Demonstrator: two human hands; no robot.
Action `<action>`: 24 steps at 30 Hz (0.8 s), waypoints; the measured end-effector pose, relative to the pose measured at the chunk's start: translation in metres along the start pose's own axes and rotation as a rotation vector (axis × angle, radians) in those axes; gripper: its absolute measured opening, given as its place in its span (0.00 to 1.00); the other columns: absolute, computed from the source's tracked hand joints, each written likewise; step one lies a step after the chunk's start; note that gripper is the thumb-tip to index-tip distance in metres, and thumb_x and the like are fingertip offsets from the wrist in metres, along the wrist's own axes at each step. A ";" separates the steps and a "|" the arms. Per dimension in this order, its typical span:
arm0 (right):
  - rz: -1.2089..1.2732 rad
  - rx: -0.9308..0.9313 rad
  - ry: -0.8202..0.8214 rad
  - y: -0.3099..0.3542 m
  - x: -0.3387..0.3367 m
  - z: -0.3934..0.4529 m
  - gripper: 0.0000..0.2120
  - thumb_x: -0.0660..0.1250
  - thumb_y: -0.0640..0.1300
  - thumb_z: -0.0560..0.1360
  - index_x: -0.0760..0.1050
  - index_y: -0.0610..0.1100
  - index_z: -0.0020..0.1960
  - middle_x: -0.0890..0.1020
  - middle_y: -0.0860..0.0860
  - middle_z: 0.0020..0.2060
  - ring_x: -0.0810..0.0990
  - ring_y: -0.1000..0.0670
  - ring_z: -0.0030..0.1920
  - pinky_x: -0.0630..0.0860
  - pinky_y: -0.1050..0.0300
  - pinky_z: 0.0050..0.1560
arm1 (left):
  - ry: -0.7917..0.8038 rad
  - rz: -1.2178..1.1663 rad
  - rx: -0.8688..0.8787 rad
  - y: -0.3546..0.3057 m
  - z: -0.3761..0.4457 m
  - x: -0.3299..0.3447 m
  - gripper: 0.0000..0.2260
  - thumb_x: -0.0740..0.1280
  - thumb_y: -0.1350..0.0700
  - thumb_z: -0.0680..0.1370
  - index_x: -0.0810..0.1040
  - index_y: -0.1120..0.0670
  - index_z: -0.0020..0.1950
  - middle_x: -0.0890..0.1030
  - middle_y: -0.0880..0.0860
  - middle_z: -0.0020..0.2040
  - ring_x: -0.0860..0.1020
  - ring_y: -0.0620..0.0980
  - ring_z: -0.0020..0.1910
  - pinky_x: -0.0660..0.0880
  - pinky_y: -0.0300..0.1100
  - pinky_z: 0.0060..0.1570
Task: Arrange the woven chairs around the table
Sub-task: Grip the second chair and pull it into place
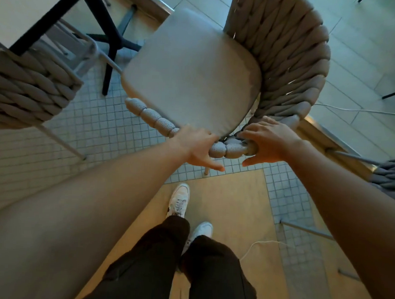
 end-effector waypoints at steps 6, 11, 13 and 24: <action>0.056 0.003 -0.072 0.004 0.018 0.016 0.29 0.58 0.75 0.72 0.76 0.58 0.62 0.83 0.57 0.50 0.81 0.52 0.44 0.81 0.52 0.42 | -0.037 0.132 -0.083 -0.005 0.003 0.006 0.41 0.45 0.15 0.64 0.77 0.50 0.40 0.75 0.48 0.32 0.73 0.48 0.29 0.70 0.43 0.31; 0.017 -0.058 -0.099 -0.001 0.023 0.020 0.26 0.54 0.73 0.72 0.77 0.55 0.51 0.80 0.57 0.39 0.78 0.54 0.35 0.80 0.55 0.35 | -0.089 0.137 -0.103 -0.008 0.003 0.009 0.39 0.42 0.17 0.67 0.74 0.50 0.39 0.70 0.48 0.31 0.72 0.51 0.31 0.71 0.45 0.34; 0.006 -0.059 -0.113 0.001 0.024 0.021 0.25 0.53 0.73 0.72 0.77 0.55 0.48 0.79 0.57 0.37 0.78 0.54 0.33 0.79 0.56 0.34 | -0.097 0.135 -0.116 -0.007 0.000 0.012 0.40 0.41 0.18 0.67 0.76 0.50 0.40 0.72 0.49 0.33 0.72 0.52 0.32 0.69 0.45 0.35; 0.064 -0.183 -0.243 0.038 0.019 0.018 0.23 0.59 0.69 0.76 0.79 0.50 0.43 0.81 0.55 0.36 0.80 0.51 0.32 0.79 0.55 0.33 | -0.119 0.132 -0.090 0.005 -0.036 0.030 0.42 0.40 0.18 0.68 0.77 0.50 0.42 0.77 0.47 0.32 0.77 0.50 0.32 0.78 0.46 0.39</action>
Point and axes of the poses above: each hand's wrist, its own z-axis towards the middle knuckle, its own x-axis out of the palm, y = z × x, the point moved 3 cm from there along z, towards the middle knuckle
